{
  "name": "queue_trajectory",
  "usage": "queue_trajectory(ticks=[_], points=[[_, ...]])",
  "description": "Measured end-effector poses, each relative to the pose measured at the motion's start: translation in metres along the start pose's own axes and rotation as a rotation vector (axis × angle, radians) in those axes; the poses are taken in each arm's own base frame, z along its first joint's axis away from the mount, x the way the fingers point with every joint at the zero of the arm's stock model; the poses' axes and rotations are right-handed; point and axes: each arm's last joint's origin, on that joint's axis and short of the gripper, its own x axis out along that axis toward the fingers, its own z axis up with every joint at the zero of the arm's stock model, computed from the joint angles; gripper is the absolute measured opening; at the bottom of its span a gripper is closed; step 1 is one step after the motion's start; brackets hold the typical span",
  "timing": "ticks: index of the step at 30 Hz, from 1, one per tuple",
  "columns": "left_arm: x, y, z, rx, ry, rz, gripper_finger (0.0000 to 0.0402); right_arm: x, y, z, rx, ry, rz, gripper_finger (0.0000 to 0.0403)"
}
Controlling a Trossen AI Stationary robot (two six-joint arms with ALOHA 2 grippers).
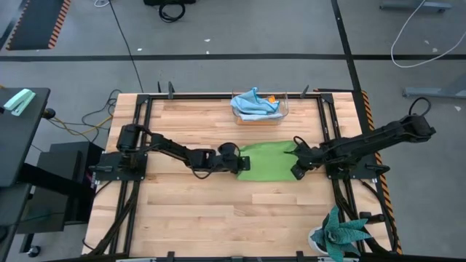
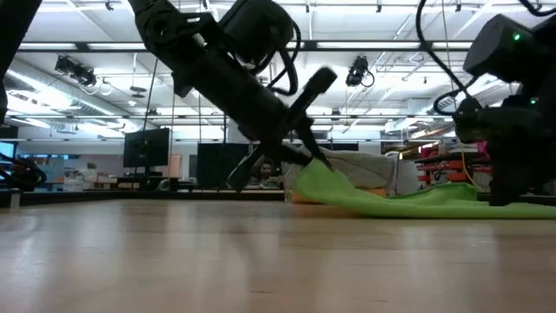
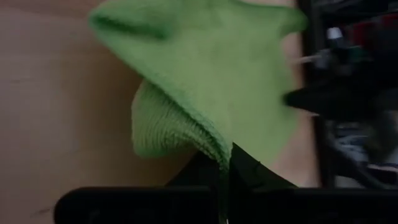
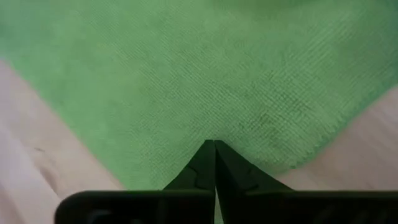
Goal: Fold microfiber towels
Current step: Fold the green microfiber cloth
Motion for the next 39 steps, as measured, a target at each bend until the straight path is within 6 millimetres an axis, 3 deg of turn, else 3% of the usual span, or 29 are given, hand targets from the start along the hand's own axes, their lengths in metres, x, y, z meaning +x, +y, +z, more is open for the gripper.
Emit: queue_trajectory(ticks=[15,29,34,39], points=[[-0.001,-0.055,0.025,0.118,-0.029,-0.182,0.0008,0.022,0.021,0.009,0.007,0.017,0.07,0.0002],[0.002,-0.053,0.026,0.119,0.063,-0.165,0.0008,0.031,0.032,0.014,0.007,0.015,0.101,0.0],[0.016,-0.047,0.019,0.105,0.114,-0.163,0.0008,0.031,0.033,0.014,0.009,0.014,0.121,0.0],[0.032,-0.055,0.017,0.124,0.141,-0.185,0.0008,0.031,0.034,0.014,0.012,0.022,0.138,0.0]])
